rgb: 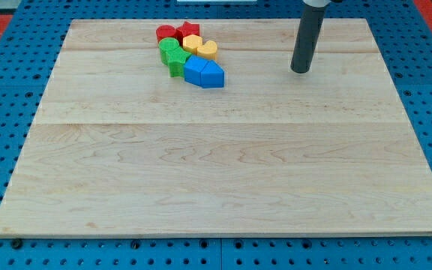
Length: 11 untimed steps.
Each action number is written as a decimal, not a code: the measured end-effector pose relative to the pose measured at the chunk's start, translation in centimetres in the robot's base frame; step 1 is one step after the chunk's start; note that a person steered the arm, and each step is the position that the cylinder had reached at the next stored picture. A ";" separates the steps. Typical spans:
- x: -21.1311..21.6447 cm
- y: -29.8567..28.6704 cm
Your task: Separate the green circle and red circle from each other
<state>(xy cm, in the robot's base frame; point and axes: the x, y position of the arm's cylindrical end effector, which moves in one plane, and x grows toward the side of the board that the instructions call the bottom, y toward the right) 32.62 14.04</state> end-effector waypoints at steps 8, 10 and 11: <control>10.3 -26.1; -2.0 -31.1; -6.5 -28.5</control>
